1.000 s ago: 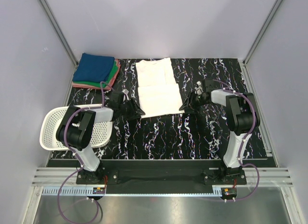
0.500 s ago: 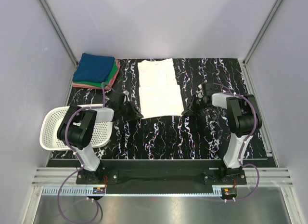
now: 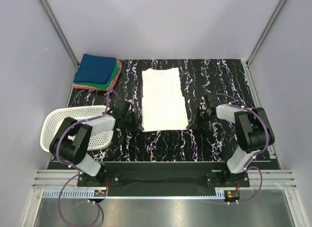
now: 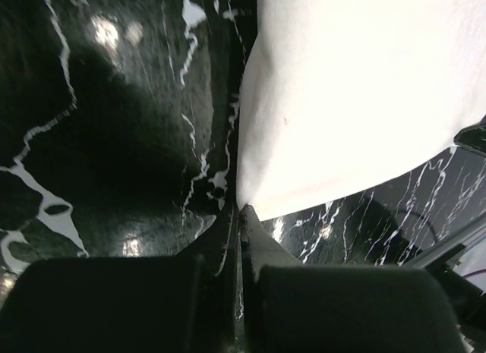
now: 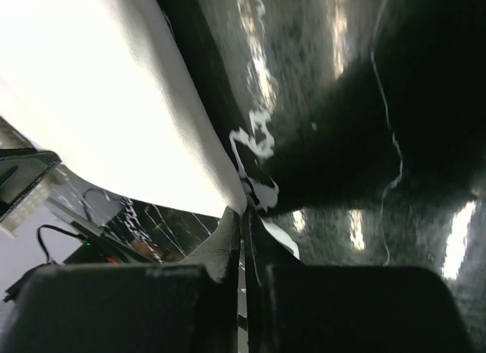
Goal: Fold and stack the t-shirts
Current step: Fold the tshirt
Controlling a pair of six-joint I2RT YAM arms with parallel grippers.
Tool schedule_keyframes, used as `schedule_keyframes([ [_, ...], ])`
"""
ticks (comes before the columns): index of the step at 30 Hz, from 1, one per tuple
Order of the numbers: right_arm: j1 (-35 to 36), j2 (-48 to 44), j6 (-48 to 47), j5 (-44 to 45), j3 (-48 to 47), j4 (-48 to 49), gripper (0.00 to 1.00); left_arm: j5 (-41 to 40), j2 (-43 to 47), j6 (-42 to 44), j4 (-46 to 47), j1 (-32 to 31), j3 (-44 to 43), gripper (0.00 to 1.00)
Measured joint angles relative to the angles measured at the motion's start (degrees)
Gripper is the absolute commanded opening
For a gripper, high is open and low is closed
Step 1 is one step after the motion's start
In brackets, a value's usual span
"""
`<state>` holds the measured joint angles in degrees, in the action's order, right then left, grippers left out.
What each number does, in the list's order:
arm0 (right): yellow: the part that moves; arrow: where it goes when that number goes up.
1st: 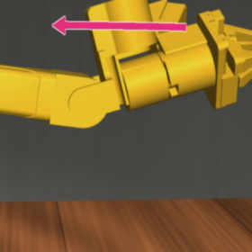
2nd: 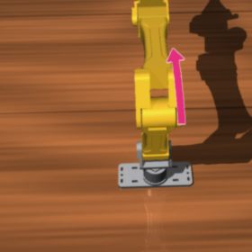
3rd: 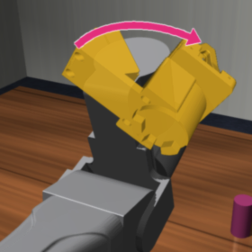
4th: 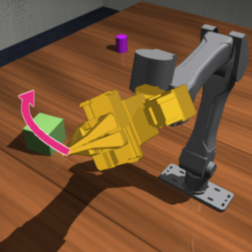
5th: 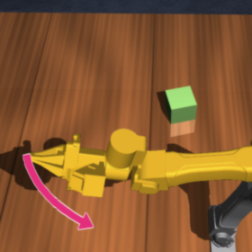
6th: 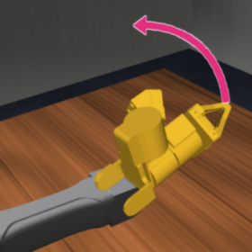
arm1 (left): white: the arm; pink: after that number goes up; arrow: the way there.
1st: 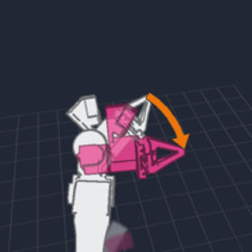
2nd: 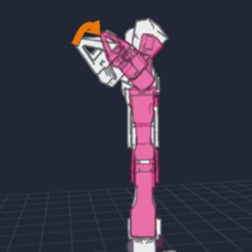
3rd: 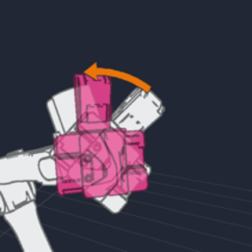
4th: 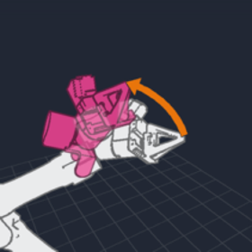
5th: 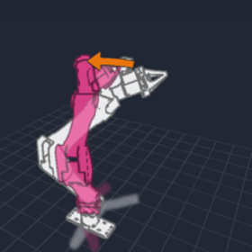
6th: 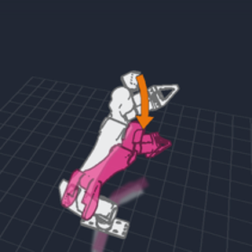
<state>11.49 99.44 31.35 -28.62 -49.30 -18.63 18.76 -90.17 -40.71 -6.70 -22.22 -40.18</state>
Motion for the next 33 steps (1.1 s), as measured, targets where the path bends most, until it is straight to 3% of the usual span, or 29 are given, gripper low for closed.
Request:
schedule_keyframes([
  [12, 4.2, -13.2, 0.7, 8.2, 3.3, -7.5, 0.00, -3.5, 11.3, 0.3, -8.2, -3.7, 1.3, 0.00],
  [21, 4.3, -17.1, 0.6, 8.2, 2.4, -10.9, 0.00, -3.9, 13.3, 0.3, -10.8, -4.0, 0.6, 0.00],
  [33, 4.3, -14.6, -0.9, 12.2, -13.7, -18.4, 0.00, -7.3, 11.9, 3.9, -19.5, -2.0, -16.5, 0.00],
])
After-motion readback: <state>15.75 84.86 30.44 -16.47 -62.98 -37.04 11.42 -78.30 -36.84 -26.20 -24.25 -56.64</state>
